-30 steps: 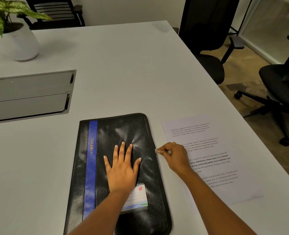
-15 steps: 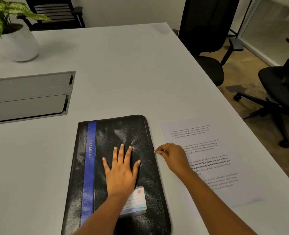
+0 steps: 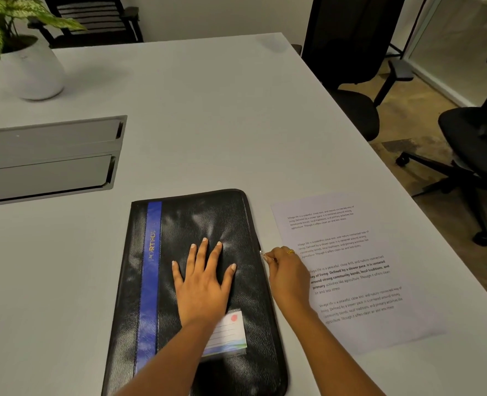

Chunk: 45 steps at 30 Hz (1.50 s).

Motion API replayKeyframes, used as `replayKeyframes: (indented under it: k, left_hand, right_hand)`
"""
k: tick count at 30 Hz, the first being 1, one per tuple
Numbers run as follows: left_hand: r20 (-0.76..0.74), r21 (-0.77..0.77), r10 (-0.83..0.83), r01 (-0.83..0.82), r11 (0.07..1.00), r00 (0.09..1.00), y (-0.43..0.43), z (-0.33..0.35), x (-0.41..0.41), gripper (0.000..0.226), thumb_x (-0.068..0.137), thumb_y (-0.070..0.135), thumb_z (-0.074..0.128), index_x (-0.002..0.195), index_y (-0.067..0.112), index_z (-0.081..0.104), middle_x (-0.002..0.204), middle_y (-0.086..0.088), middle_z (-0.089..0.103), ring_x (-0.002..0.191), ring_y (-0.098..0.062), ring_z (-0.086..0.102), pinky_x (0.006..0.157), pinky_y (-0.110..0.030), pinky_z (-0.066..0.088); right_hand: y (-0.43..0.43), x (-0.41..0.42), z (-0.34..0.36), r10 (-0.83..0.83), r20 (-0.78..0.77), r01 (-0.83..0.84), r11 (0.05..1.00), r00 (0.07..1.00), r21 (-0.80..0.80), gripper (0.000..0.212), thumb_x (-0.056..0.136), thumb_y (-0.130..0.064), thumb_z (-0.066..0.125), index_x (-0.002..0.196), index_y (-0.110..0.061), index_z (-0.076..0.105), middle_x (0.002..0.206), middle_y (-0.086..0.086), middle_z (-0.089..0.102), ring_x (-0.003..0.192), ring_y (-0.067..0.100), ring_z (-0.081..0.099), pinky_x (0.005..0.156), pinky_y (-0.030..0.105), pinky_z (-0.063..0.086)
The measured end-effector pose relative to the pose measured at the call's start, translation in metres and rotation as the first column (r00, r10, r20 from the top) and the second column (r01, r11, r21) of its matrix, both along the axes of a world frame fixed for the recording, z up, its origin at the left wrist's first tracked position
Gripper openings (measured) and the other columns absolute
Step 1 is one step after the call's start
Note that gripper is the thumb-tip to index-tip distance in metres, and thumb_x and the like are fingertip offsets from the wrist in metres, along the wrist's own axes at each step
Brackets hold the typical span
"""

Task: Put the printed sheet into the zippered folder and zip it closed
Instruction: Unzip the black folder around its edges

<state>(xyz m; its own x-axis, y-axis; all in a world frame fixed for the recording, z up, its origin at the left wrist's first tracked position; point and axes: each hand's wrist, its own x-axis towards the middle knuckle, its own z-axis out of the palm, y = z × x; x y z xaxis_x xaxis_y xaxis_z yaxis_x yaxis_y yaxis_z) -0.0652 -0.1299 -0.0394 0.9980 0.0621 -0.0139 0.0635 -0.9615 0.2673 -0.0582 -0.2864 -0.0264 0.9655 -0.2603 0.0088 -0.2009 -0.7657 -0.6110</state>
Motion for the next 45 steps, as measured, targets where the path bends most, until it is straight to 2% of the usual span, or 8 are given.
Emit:
replayKeyframes:
  k: [16,22,28,32,36,39,43,45]
  left_hand:
    - [0.005,-0.014,0.009,-0.009,1.000,1.000,0.000,0.000,0.000,0.060,0.086,0.065,0.017,0.143,0.044,0.017,0.156,0.013,0.012,0.145,-0.009,0.001,0.116,-0.045,-0.006]
    - [-0.005,-0.004,0.001,-0.001,1.000,1.000,0.000,0.001,0.000,0.060,0.087,0.065,0.016,0.143,0.043,0.015,0.157,0.012,0.010,0.145,-0.010,0.000,0.116,-0.046,-0.007]
    - [-0.015,-0.003,-0.010,0.010,1.000,1.000,0.000,0.002,0.000,0.059,0.088,0.063,0.017,0.144,0.043,0.014,0.157,0.011,0.008,0.146,-0.012,-0.001,0.115,-0.047,-0.007]
    - [-0.011,-0.010,-0.014,0.014,1.000,1.000,0.000,0.003,0.000,0.058,0.090,0.061,0.021,0.144,0.041,0.016,0.157,0.010,0.009,0.146,-0.012,0.000,0.115,-0.048,-0.007]
    - [-0.012,-0.019,-0.011,0.010,1.000,1.000,-0.001,0.004,0.000,0.058,0.090,0.061,0.023,0.144,0.042,0.016,0.157,0.010,0.009,0.146,-0.012,-0.001,0.115,-0.048,-0.007]
    - [-0.017,-0.005,-0.009,0.009,1.000,1.000,-0.001,0.004,0.000,0.058,0.089,0.062,0.021,0.144,0.043,0.014,0.157,0.011,0.008,0.145,-0.011,-0.002,0.115,-0.048,-0.007]
    - [-0.008,-0.011,-0.005,0.004,1.000,1.000,0.000,0.003,-0.001,0.058,0.089,0.062,0.022,0.143,0.043,0.016,0.157,0.011,0.010,0.146,-0.011,0.000,0.116,-0.048,-0.006]
    - [-0.006,-0.019,-0.002,0.001,1.000,1.000,-0.001,0.003,0.000,0.058,0.089,0.063,0.022,0.143,0.043,0.017,0.157,0.011,0.010,0.146,-0.011,0.000,0.116,-0.047,-0.006]
  right_hand:
    - [-0.001,-0.007,0.001,-0.039,0.076,0.033,0.997,0.996,0.072,0.018,0.090,-0.018,0.055,0.091,-0.010,0.071,0.088,0.006,0.071,0.081,0.021,0.062,0.065,0.022,0.036]
    - [-0.006,-0.006,0.004,-0.008,0.098,-0.001,0.996,0.995,0.091,0.015,0.087,-0.017,0.060,0.088,-0.010,0.073,0.084,0.007,0.072,0.077,0.023,0.064,0.066,0.025,0.042]
    - [-0.022,0.012,0.011,0.182,-0.075,-0.174,0.980,0.980,0.100,0.017,0.087,-0.024,0.060,0.094,-0.013,0.071,0.090,0.008,0.071,0.075,0.015,0.059,0.067,0.024,0.043]
    - [-0.024,0.029,0.018,0.356,-0.263,-0.361,0.932,0.897,0.032,0.018,0.092,-0.023,0.051,0.094,-0.008,0.061,0.098,0.013,0.066,0.088,0.028,0.060,0.072,0.031,0.043]
    - [-0.024,0.037,0.024,0.446,-0.432,-0.518,0.853,0.784,-0.057,0.024,0.097,-0.026,0.040,0.078,-0.011,0.045,0.100,0.019,0.062,0.090,0.034,0.059,0.068,0.031,0.036]
    - [-0.024,0.039,0.029,0.482,-0.490,-0.617,0.771,0.726,-0.156,0.037,0.097,-0.021,0.033,0.061,-0.014,0.036,0.100,0.019,0.064,0.089,0.036,0.060,0.068,0.032,0.037]
    - [-0.026,0.036,0.029,0.541,-0.445,-0.670,0.714,0.713,-0.204,0.037,0.097,-0.018,0.031,0.064,-0.013,0.046,0.084,0.016,0.063,0.071,0.029,0.053,0.063,0.031,0.034]
    - [-0.031,0.034,0.027,0.570,-0.412,-0.683,0.699,0.711,-0.212,0.045,0.099,-0.023,0.030,0.054,-0.023,0.028,0.061,0.005,0.046,0.066,0.024,0.046,0.062,0.030,0.031]
